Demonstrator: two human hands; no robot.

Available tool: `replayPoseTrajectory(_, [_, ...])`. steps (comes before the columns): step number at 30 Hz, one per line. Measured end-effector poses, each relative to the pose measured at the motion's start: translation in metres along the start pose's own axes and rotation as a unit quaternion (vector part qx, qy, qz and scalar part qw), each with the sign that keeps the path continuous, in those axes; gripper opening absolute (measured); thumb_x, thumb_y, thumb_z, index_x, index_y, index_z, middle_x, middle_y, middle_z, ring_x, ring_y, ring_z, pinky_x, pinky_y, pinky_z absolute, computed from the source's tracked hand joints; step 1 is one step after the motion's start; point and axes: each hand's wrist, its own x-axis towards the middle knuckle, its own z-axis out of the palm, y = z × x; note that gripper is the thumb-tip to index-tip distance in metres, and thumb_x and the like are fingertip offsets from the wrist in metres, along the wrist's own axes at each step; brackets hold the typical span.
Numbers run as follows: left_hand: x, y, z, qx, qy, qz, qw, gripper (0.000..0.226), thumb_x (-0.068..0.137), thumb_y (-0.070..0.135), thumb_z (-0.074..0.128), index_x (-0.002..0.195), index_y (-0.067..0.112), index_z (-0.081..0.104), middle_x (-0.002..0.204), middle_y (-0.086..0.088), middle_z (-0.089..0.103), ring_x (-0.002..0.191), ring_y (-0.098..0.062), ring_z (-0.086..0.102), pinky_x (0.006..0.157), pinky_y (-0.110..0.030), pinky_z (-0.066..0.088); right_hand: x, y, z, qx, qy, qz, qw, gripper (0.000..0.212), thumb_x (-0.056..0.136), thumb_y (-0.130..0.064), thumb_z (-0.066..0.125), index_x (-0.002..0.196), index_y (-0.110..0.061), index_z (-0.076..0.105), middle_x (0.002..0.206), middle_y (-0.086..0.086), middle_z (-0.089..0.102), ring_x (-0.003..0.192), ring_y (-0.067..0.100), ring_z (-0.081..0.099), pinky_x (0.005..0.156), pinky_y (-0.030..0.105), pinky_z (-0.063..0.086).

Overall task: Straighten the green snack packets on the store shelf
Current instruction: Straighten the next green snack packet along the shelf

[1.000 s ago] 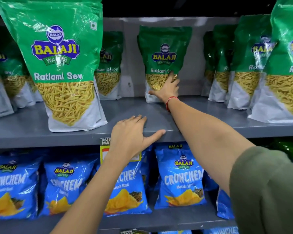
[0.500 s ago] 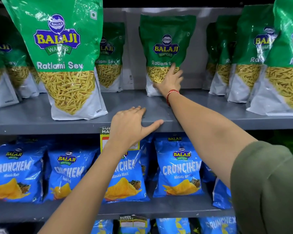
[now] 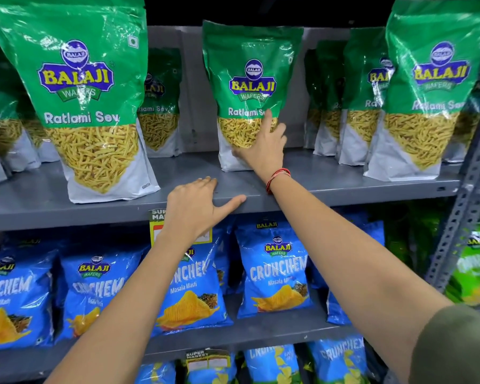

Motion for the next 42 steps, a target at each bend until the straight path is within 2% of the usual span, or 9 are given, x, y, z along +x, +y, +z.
replayPoseTrajectory(6, [-0.001,-0.002,-0.003,-0.001,-0.003,0.015,1.0,0.09,0.069,0.085,0.017,0.095,0.015,0.066,0.102,-0.002,0.072,0.087,-0.025,0.067,0.056,-0.032,0.045,-0.031,-0.002,-0.026,0.024,0.016,-0.007,1.0,0.108,0.068,-0.038,0.08,0.15,-0.016,0.013,0.131,0.018,0.033,0.115,0.039,0.039,0.092,0.042,0.039])
replayPoseTrajectory(9, [-0.001,-0.002,-0.003,-0.003,-0.001,0.019,1.0,0.087,0.068,0.088,0.02,0.089,0.016,0.062,0.089,-0.002,0.071,0.079,-0.027,0.066,0.049,-0.029,0.033,-0.047,-0.002,-0.039,0.023,0.029,-0.019,0.999,0.109,0.066,-0.04,0.081,0.15,-0.016,0.015,0.129,0.017,0.034,0.114,0.039,0.04,0.091,0.041,0.039])
replayPoseTrajectory(16, [-0.001,-0.001,-0.002,-0.03,0.02,0.028,0.999,0.075,0.071,0.085,0.031,0.076,0.014,0.054,0.081,-0.005,0.067,0.073,-0.032,0.063,0.049,-0.03,0.028,-0.073,-0.002,-0.059,0.034,0.043,-0.027,0.998,0.113,0.063,-0.043,0.083,0.15,-0.019,0.016,0.127,0.015,0.036,0.114,0.036,0.042,0.093,0.039,0.036])
replayPoseTrajectory(28, [0.0,-0.005,0.002,-0.022,0.031,0.034,0.999,0.087,0.063,0.089,0.024,0.084,0.014,0.061,0.081,-0.006,0.068,0.074,-0.03,0.064,0.051,-0.03,0.031,-0.099,0.0,-0.08,0.035,0.063,-0.046,0.996,0.114,0.063,-0.048,0.082,0.151,-0.019,0.015,0.124,0.015,0.037,0.112,0.036,0.042,0.097,0.039,0.034])
replayPoseTrajectory(33, [0.001,-0.005,0.002,-0.02,0.023,0.032,0.999,0.084,0.064,0.088,0.029,0.087,0.013,0.062,0.084,-0.009,0.07,0.076,-0.032,0.065,0.055,-0.032,0.034,-0.106,0.003,-0.084,0.036,0.066,-0.054,0.996,0.114,0.062,-0.052,0.081,0.15,-0.022,0.014,0.127,0.014,0.037,0.117,0.035,0.043,0.095,0.043,0.041])
replayPoseTrajectory(36, [0.001,-0.005,0.002,-0.015,0.016,0.027,0.999,0.083,0.065,0.087,0.032,0.09,0.014,0.063,0.087,-0.009,0.07,0.078,-0.033,0.065,0.057,-0.033,0.035,-0.105,0.01,-0.089,0.102,0.097,-0.049,0.989,0.117,0.062,-0.06,0.078,0.151,-0.02,0.014,0.134,0.014,0.035,0.127,0.033,0.039,0.102,0.042,0.037])
replayPoseTrajectory(38, [0.002,-0.005,0.001,-0.009,0.013,0.024,1.0,0.082,0.066,0.086,0.034,0.092,0.014,0.064,0.088,-0.009,0.07,0.079,-0.033,0.065,0.057,-0.032,0.035,-0.1,0.017,-0.09,0.164,0.116,-0.02,0.979,0.126,0.058,-0.061,0.079,0.152,-0.02,0.006,0.144,0.015,0.028,0.137,0.029,0.031,0.108,0.041,0.031])
replayPoseTrajectory(40, [0.001,-0.004,0.001,-0.007,0.011,0.024,1.0,0.08,0.067,0.086,0.035,0.092,0.015,0.063,0.088,-0.009,0.07,0.08,-0.033,0.065,0.057,-0.032,0.035,-0.092,0.024,-0.089,0.215,0.076,0.011,0.974,0.131,0.055,-0.061,0.081,0.152,-0.024,0.0,0.153,0.012,0.019,0.142,0.026,0.024,0.113,0.042,0.025])
replayPoseTrajectory(42, [0.001,-0.004,0.001,-0.009,0.009,0.023,1.0,0.08,0.067,0.086,0.035,0.092,0.015,0.063,0.089,-0.008,0.069,0.081,-0.032,0.064,0.057,-0.032,0.035,-0.083,0.03,-0.084,0.265,0.007,0.03,0.964,0.125,0.056,-0.058,0.082,0.151,-0.025,0.008,0.155,0.007,0.026,0.141,0.021,0.031,0.116,0.043,0.026])
